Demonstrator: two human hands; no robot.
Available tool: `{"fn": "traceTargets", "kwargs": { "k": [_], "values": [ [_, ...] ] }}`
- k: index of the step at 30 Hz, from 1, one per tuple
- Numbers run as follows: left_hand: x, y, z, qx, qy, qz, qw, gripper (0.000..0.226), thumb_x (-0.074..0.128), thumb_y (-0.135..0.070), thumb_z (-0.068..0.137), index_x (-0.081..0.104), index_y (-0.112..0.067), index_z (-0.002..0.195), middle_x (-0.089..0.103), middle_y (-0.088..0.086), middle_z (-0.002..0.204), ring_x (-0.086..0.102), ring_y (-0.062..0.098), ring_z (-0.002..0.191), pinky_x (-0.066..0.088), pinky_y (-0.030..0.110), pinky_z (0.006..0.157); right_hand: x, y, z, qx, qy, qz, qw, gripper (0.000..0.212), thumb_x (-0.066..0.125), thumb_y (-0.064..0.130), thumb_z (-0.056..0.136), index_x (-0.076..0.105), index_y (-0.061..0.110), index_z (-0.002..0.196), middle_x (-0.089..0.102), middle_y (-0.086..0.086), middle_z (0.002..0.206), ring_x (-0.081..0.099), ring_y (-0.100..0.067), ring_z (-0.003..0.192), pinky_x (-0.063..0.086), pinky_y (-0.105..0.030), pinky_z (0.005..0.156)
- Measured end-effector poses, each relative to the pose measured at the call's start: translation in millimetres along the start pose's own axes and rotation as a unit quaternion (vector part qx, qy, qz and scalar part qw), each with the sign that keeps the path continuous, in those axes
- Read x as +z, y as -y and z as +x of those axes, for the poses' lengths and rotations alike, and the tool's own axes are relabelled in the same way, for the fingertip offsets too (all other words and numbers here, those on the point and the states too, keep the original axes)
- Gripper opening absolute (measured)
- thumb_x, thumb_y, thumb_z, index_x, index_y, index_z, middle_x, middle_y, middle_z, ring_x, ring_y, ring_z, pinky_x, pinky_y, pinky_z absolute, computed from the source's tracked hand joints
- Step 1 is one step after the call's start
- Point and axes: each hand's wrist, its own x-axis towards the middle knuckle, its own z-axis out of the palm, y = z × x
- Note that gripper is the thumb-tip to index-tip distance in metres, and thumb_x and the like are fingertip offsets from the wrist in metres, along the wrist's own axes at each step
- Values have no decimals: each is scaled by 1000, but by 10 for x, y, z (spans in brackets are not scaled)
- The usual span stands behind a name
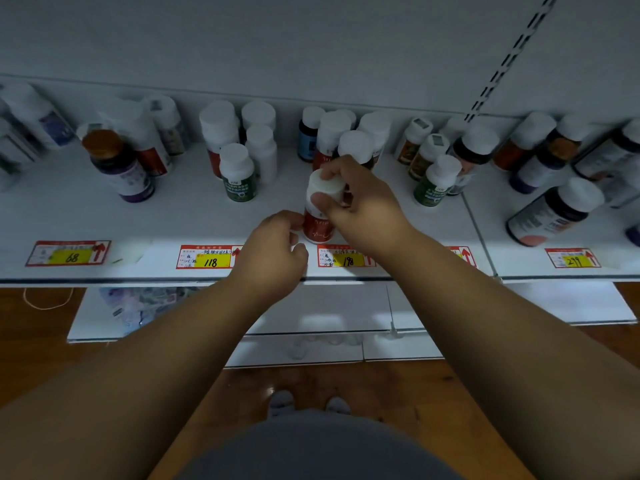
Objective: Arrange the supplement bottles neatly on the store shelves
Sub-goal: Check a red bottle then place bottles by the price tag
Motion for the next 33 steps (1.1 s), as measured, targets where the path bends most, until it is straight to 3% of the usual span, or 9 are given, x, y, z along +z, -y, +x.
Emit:
{"fn": "traceTargets", "kwargs": {
  "k": [8,14,17,23,28,33],
  "values": [
    [-24,9,29,13,3,18,1000,36,53,-13,87,57,-20,122,60,1,112,56,14,90,41,24,78,15,-55,-27,-14,6,-19,1000,34,65,29,89,52,18,118,59,-4,117,58,-23,98,52,-44,84],
    [-75,-89,-127,16,-67,11,998,27,56,-15,84,59,-20,110,61,-2,103,57,12,83,43,24,72,-143,16,-151,-72,-45,-37,996,41,66,22,88,54,10,125,55,-8,127,50,-18,115,37,-19,92],
    [-13,-282,-273,65,-58,-17,996,20,57,-13,84,58,-25,101,61,-10,91,56,3,78,38,8,63,-336,17,-277,-83,-95,-38,991,39,63,22,87,56,8,123,58,-9,119,53,-19,111,45,-29,91],
    [469,-891,-436,126,-11,-51,991,20,57,-15,85,57,-28,100,61,-12,92,59,4,83,49,27,76,-1038,-243,-636,-72,-158,-51,983,29,59,26,90,57,12,115,56,0,112,49,-6,102,39,-19,83],
    [1160,-1643,-475,185,-5,-65,981,19,58,-13,85,58,-26,99,62,-11,92,56,4,83,46,25,76,-1845,-717,-1059,-84,-202,-64,974,21,60,21,89,58,13,109,54,4,103,50,-7,95,41,-18,83],
    [1882,-2504,-602,209,18,-75,975,21,58,-17,86,58,-37,94,61,-17,93,56,1,85,48,25,77,-2688,-1313,-1403,-79,-204,-66,974,14,58,21,90,59,14,102,57,3,102,53,-9,94,48,-27,77]
  ]
}}
